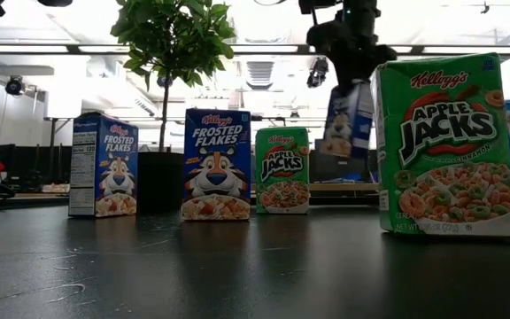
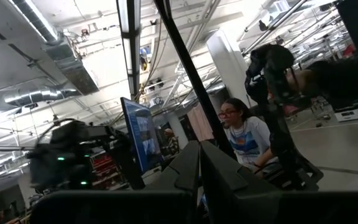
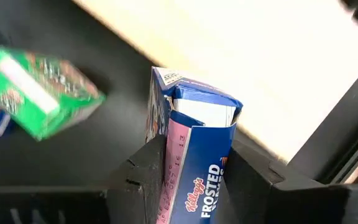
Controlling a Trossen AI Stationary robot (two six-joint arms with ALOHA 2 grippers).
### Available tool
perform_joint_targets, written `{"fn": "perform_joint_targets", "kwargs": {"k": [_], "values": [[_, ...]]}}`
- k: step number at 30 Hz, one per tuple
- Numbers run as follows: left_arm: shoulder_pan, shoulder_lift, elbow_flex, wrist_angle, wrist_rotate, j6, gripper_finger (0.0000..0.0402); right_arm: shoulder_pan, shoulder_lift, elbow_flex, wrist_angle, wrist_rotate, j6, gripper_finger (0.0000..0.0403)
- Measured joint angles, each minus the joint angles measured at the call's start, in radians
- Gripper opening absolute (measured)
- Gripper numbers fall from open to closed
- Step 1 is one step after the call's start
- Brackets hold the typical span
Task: Stack cereal on shelf
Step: Put the right dark blue cereal box on the shelf
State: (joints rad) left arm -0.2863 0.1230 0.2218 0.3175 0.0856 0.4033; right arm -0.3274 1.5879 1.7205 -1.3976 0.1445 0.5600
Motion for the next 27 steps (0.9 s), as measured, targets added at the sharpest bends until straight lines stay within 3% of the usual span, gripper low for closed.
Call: {"fn": "perform_joint_targets", "kwargs": {"k": [9,14,21,27], "values": [[0.0,0.0,0.005,0.004,0.0,0.003,0.0,-0.156,0.107,0.091,0.151,-0.022,-0.315,0.0137],[0.0,0.0,0.005,0.003,0.0,0.003,0.0,-0.199,0.223,0.186,0.135,-0.019,-0.592,0.0137],[0.0,0.0,0.005,0.004,0.0,0.028,0.0,-0.213,0.363,0.358,0.14,-0.014,-0.768,0.0137],[0.0,0.0,0.006,0.007,0.0,0.033,0.0,-0.215,0.46,0.49,0.141,-0.014,-0.825,0.0137]]}}
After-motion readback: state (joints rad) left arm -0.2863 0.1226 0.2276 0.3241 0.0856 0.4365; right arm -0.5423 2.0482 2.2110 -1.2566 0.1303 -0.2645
